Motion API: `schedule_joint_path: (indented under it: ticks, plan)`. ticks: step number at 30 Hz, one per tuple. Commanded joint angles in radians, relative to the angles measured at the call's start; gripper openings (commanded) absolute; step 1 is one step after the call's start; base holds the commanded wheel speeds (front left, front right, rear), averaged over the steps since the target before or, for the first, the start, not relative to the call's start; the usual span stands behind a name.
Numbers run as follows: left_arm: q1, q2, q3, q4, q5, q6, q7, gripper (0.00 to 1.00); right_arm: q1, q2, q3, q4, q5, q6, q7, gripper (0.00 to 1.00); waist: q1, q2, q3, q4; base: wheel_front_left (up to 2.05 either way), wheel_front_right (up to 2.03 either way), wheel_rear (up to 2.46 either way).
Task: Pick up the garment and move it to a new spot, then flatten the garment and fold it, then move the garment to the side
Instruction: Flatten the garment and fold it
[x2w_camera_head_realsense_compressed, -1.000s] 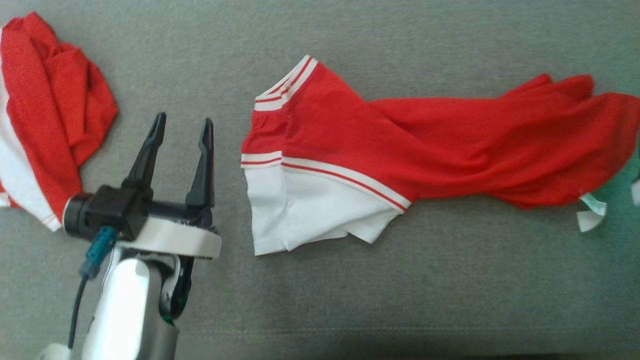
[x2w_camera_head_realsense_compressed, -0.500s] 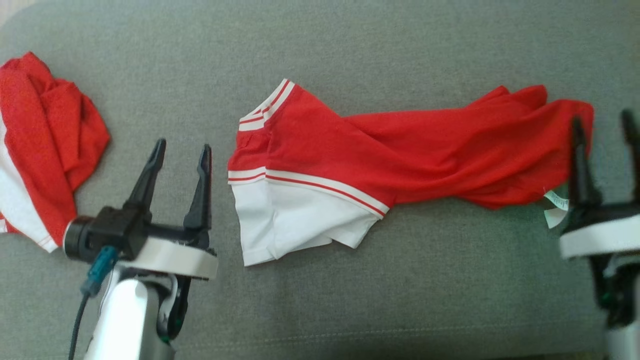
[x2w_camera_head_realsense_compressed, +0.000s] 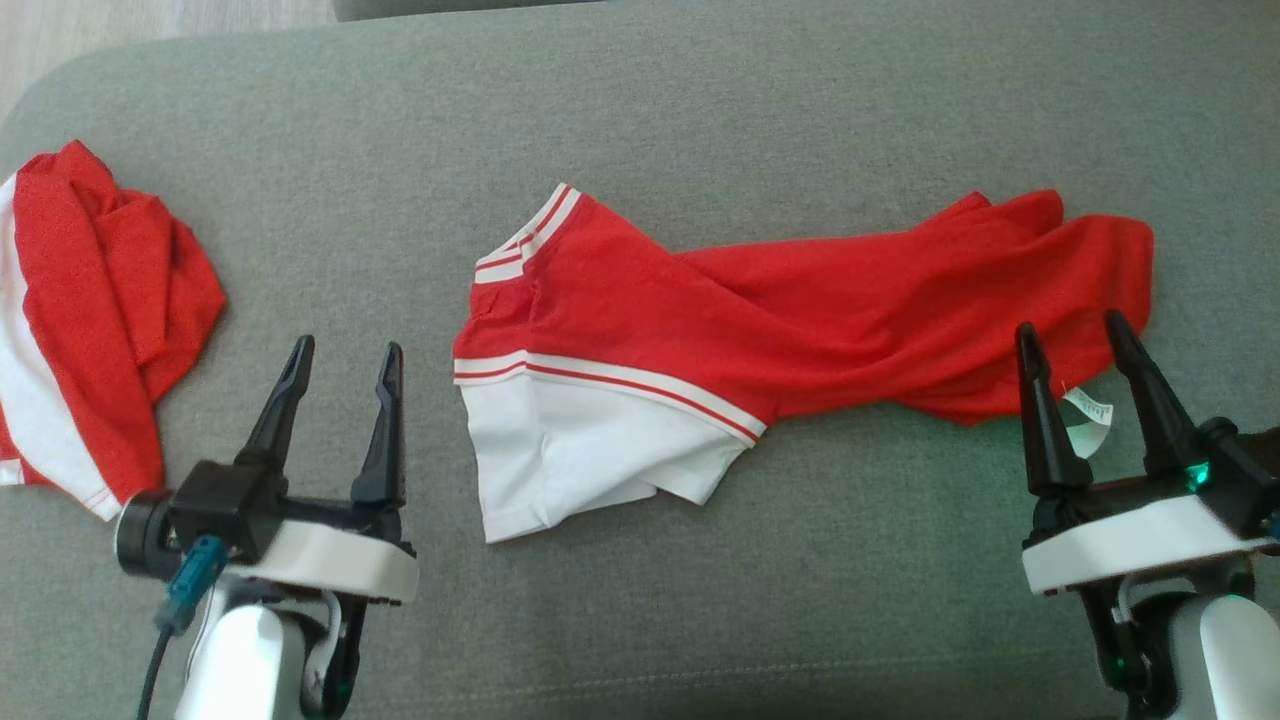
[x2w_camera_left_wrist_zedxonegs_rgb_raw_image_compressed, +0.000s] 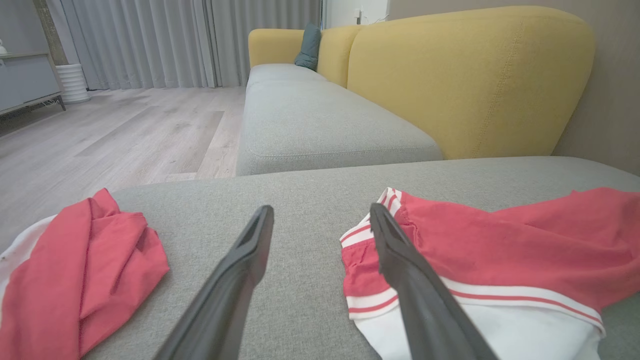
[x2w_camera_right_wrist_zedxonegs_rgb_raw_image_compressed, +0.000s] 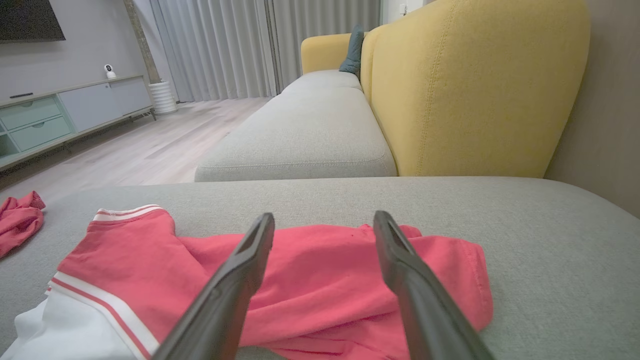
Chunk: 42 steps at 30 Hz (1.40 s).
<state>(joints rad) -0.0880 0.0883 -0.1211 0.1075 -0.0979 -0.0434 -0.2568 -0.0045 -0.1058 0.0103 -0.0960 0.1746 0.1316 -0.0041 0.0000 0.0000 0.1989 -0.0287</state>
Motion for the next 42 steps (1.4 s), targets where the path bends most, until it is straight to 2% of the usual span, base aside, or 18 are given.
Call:
schedule_joint_path:
  ticks: [1,21,25,32,41,42]
  plan:
    - [-0.021,0.018,0.031,-0.031,-0.001,0.007,-0.005,1.00,-0.009,-0.002,0.022,-0.032,-0.004,-0.001,-0.006,1.00,0.0000,0.0000,0.000,0.000,0.00,0.00,0.00]
    - [-0.039,0.029,-0.007,-0.025,0.003,0.009,-0.002,1.00,-0.015,-0.002,0.021,-0.033,0.007,-0.001,-0.002,1.00,0.0000,0.0000,0.004,0.007,0.00,0.00,0.00]
    - [-0.058,0.021,-0.057,-0.016,0.006,-0.014,0.037,1.00,-0.016,-0.002,0.020,-0.035,0.007,-0.001,-0.001,1.00,0.0000,0.0000,0.013,0.005,0.00,0.00,0.00]
    - [-0.114,-0.006,-0.149,0.058,-0.046,-0.054,0.168,1.00,-0.029,0.001,0.035,-0.037,0.010,-0.001,-0.002,1.00,0.0000,0.0000,0.040,-0.018,0.00,0.00,0.00]
    - [-0.190,-0.018,-0.163,0.185,-0.122,-0.066,0.262,1.00,-0.034,0.008,0.032,-0.033,0.018,-0.001,-0.008,1.00,0.0000,0.0000,0.067,-0.051,0.00,0.00,0.00]
    - [-0.195,-0.019,-0.166,0.194,-0.133,-0.068,0.269,0.60,-0.034,0.009,0.033,-0.032,0.018,-0.001,-0.009,1.00,0.0000,0.0000,0.067,-0.053,0.00,0.00,0.00]
